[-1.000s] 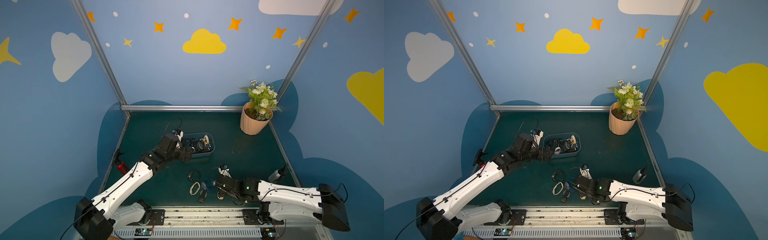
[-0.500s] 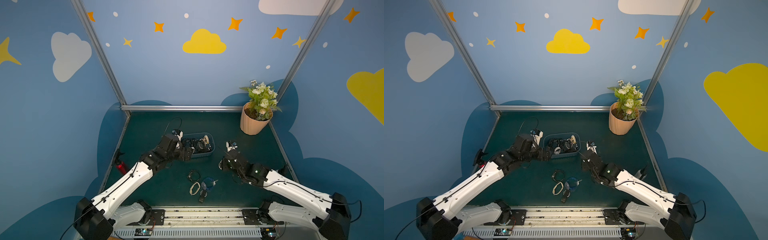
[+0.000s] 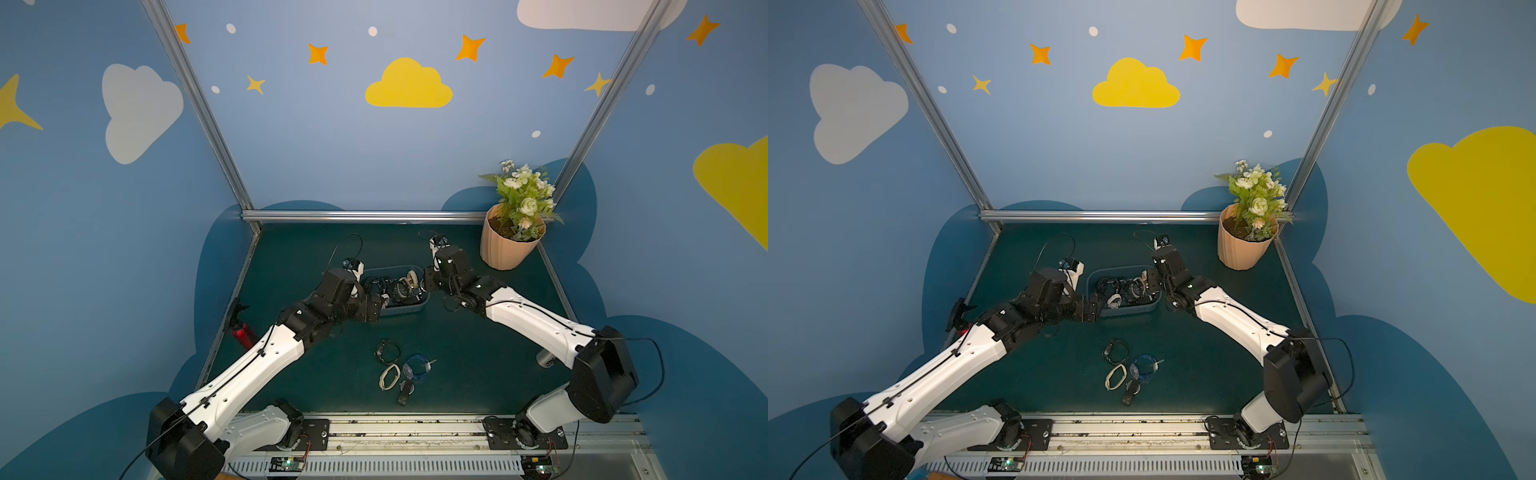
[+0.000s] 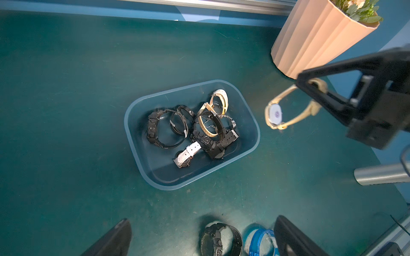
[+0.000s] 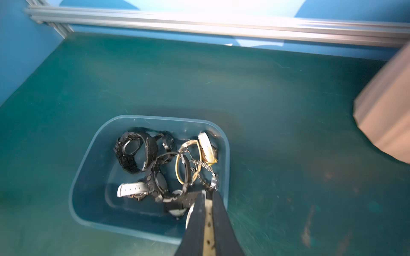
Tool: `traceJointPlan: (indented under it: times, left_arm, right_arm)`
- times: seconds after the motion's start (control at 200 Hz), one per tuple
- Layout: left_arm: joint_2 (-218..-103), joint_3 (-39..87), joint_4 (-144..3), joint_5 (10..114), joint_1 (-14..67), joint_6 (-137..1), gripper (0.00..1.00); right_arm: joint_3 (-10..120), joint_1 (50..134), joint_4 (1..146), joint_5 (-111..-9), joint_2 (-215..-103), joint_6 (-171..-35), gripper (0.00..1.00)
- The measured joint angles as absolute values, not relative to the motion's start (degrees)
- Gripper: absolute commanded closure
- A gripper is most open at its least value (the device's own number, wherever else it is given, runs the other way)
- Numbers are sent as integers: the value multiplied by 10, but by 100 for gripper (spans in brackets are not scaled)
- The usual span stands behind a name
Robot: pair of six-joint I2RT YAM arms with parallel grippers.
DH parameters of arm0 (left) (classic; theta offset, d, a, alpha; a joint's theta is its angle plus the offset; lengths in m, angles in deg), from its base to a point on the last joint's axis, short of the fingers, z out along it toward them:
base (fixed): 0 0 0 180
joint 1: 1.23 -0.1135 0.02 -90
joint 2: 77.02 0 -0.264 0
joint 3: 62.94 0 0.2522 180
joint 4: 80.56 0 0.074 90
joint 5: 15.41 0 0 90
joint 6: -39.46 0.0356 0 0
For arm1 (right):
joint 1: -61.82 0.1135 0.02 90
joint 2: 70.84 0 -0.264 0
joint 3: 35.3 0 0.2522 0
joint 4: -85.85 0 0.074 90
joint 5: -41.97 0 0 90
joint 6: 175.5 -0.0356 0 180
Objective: Put the watch into the storage box
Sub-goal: Place the watch in the storage box.
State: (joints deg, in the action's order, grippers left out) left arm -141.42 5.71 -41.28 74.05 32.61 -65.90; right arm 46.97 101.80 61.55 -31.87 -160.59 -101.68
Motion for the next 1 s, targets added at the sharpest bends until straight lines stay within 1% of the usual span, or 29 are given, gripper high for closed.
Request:
traceJointPlan:
  times: [0.28, 0.561, 0.646, 0.776, 0.836, 0.886, 1.001]
  left_arm:
    - [-1415, 58, -411, 747, 326, -657, 0]
    - [-1418, 61, -407, 749, 325, -655, 0]
    - [-1418, 62, -407, 747, 325, -655, 0]
    - [-1419, 62, -407, 738, 325, -655, 0]
    - [-1421, 62, -408, 737, 325, -654, 0]
    - [-1423, 62, -408, 736, 325, -653, 0]
    - [-1431, 62, -407, 731, 325, -653, 0]
  right_arm:
    - [522, 1014, 617, -339, -1696, -989, 92]
    - [540, 1012, 621, -344, -1760, -981, 91]
    - [543, 1012, 625, -346, -1774, -980, 90]
    - [544, 1011, 629, -352, -1792, -982, 85]
    - [544, 1010, 629, -355, -1798, -985, 79]
    - [545, 1009, 629, -357, -1801, -986, 68]
    - [547, 1007, 629, -362, -1801, -989, 49]
